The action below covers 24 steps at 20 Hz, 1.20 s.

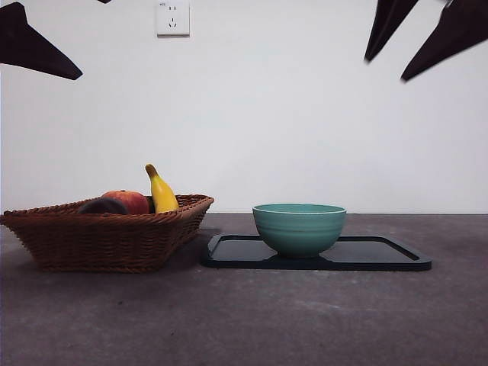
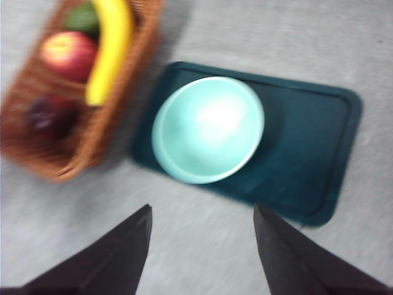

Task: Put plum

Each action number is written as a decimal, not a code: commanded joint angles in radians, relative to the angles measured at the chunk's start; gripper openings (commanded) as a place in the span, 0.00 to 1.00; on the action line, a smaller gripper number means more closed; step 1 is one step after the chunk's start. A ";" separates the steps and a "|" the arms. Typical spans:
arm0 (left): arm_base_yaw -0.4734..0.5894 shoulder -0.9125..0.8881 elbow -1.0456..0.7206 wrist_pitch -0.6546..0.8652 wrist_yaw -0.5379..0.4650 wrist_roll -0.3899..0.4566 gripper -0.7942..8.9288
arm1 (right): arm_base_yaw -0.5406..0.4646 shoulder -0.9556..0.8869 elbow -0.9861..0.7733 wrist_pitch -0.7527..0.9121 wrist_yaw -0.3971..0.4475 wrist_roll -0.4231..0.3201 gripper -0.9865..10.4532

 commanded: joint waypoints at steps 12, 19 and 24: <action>-0.003 0.007 0.015 0.011 0.004 0.019 0.50 | -0.026 0.517 0.187 0.100 -0.002 -0.057 0.32; -0.003 0.007 0.015 0.011 0.004 0.019 0.50 | 0.004 0.641 0.187 0.151 -0.003 -0.060 0.32; -0.003 0.007 0.015 0.011 0.004 0.019 0.50 | 0.009 0.665 0.187 0.184 0.026 -0.060 0.11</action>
